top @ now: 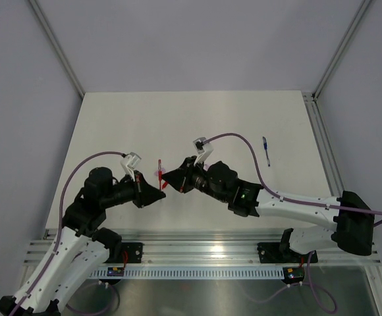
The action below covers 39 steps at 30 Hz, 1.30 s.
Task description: Insert the pens into the pen caps
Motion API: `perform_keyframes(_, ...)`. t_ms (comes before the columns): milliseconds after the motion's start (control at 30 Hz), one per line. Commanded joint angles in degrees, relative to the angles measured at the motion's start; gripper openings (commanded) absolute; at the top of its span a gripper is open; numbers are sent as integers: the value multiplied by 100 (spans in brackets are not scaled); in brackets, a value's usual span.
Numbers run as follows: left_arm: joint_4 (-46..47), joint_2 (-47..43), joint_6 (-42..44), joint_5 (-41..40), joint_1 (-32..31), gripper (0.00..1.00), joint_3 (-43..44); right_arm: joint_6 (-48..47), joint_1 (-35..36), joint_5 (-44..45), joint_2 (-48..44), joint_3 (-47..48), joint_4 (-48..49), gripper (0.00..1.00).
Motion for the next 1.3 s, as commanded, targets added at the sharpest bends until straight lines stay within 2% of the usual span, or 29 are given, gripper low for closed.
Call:
perform_keyframes(0,1360,-211,-125,-492,108,0,-52,-152,186,-466,-145,330,-1197,19)
perform_keyframes(67,1308,-299,-134,-439,100,0,-114,-196,71,-396,-242,567,-1303,33)
perform_keyframes(167,1264,-369,-161,-421,100,0,-184,-363,-8,-317,-356,840,-1443,38)
perform_keyframes(400,1202,-501,-170,-342,100,0,-255,-592,-61,-404,-357,1129,-1487,43)
perform_keyframes(800,1369,-633,-205,-237,100,0,-229,-715,-122,-686,451,1763,-1743,44)
perform_keyframes(833,1360,-616,-196,-211,100,0,-220,-706,-131,-694,521,1763,-1690,43)
perform_keyframes(933,1343,-660,-222,-210,100,0,-272,-689,-122,-695,592,1763,-1611,28)
perform_keyframes(967,1334,-668,-222,-236,100,0,-273,-680,-131,-668,575,1746,-1585,17)
perform_keyframes(1067,1237,-677,-161,-307,100,0,-220,-689,-140,-475,522,1605,-1505,3)
perform_keyframes(1133,1158,-695,-126,-333,100,6,-220,-706,-166,-457,470,1535,-1549,0)
perform_keyframes(1167,1115,-695,-99,-377,100,22,-211,-732,-210,-457,452,1517,-1593,0)
perform_keyframes(1267,921,-651,59,-456,100,49,-115,-776,-350,-492,329,1403,-1707,0)
